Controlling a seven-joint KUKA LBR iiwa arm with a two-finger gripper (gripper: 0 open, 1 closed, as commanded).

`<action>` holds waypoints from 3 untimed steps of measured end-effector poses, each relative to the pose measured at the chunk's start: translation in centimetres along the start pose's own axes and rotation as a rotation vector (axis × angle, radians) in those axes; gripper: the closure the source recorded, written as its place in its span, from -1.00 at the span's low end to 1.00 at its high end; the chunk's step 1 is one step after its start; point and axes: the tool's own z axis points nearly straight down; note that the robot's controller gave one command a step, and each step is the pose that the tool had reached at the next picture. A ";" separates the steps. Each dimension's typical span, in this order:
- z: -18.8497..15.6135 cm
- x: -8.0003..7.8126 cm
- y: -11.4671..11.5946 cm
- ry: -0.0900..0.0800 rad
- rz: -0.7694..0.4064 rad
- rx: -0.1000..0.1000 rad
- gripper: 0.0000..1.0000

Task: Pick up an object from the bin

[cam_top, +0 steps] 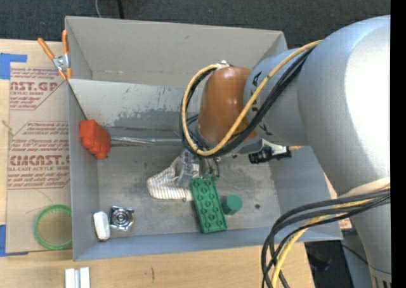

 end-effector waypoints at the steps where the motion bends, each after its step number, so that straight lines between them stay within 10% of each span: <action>1: 0.0 0.0 0.0 0.000 0.000 0.000 1.00; 3: 0.7 5.7 0.0 0.000 -0.063 0.000 1.00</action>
Offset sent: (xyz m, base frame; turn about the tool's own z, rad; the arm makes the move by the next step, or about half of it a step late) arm -0.0671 0.0171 -0.0118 -0.0955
